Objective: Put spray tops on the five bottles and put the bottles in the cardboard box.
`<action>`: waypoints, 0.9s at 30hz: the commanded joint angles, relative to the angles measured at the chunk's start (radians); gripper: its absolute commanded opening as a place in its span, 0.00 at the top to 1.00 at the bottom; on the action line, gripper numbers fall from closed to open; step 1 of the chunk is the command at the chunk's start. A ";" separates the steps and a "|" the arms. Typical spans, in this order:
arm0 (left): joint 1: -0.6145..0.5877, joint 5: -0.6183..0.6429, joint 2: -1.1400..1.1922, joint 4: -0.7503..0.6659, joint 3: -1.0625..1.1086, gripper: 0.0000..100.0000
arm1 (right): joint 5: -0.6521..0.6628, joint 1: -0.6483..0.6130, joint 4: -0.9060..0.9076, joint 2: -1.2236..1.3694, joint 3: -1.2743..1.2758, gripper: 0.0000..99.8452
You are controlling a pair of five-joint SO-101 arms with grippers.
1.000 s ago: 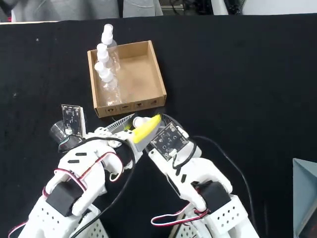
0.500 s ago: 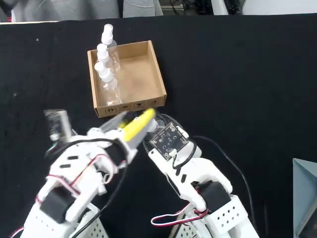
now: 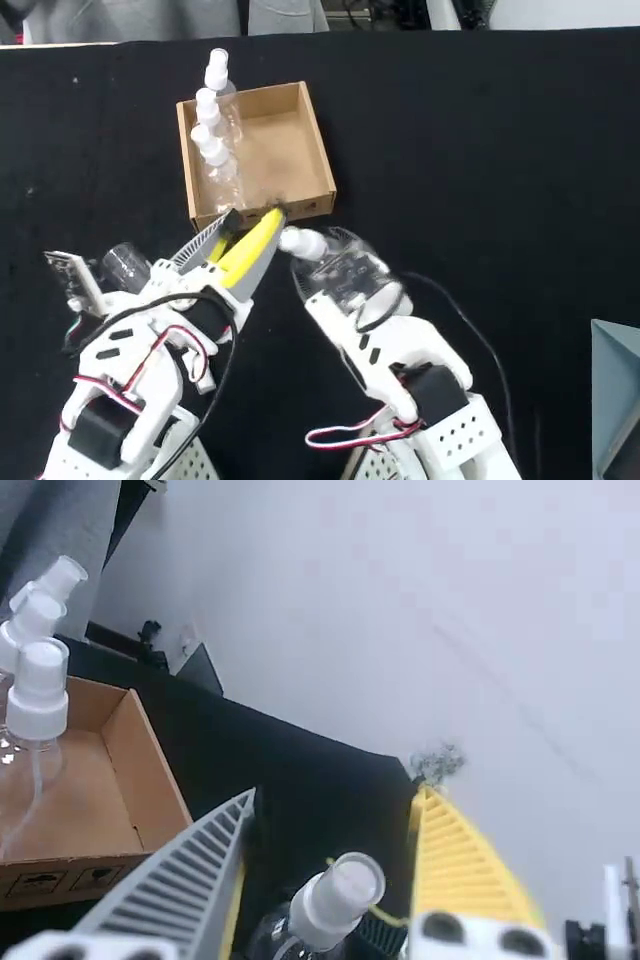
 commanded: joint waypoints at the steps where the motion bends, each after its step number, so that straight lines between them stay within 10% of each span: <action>1: -0.001 -0.054 0.006 -0.003 0.007 0.78 | -0.032 0.043 0.003 -0.035 -0.033 0.90; 27: 0.105 -0.239 0.008 -0.005 0.090 0.78 | -0.025 0.038 0.003 -0.035 -0.028 0.90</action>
